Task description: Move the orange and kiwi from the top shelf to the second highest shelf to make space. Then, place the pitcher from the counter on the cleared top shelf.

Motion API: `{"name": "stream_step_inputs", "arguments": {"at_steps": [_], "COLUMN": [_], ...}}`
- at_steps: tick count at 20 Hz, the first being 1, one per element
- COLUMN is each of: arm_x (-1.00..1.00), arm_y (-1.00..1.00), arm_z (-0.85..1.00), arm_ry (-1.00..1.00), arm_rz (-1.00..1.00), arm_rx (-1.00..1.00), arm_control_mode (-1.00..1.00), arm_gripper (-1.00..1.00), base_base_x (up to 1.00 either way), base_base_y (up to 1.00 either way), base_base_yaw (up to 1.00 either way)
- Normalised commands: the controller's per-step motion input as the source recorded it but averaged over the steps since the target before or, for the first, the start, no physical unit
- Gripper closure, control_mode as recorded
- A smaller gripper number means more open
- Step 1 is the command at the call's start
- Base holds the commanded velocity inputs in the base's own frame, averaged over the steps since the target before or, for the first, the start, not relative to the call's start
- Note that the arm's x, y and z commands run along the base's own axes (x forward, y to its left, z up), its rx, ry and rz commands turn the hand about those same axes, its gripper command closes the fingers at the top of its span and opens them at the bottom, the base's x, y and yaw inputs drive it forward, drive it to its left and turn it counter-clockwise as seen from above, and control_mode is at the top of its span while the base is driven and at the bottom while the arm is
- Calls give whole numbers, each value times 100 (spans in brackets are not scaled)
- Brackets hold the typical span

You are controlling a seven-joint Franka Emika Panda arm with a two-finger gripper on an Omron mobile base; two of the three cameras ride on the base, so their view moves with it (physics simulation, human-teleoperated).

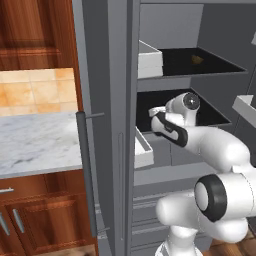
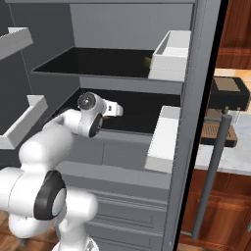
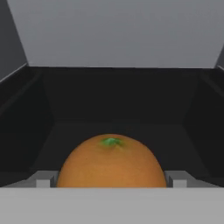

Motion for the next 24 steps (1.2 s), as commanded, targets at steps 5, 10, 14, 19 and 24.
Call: {"name": "stream_step_inputs", "arguments": {"at_steps": [5,10,14,19,24], "arm_x": [46,58,69,30,-14], "arm_y": [-4,-18,-14,0,0], "arm_z": [-54,-19,0,-1,18], "arm_ry": [0,0,0,-2,-7], "arm_rz": [0,0,0,0,0], "arm_rx": [0,0,0,0,0], "arm_control_mode": [-100,-100,-100,-100,-100], "arm_gripper": [100,100,-100,-100,-100], "base_base_x": [0,0,0,0,0], "base_base_y": [0,0,0,0,0], "base_base_yaw": [0,0,0,0,0]}}
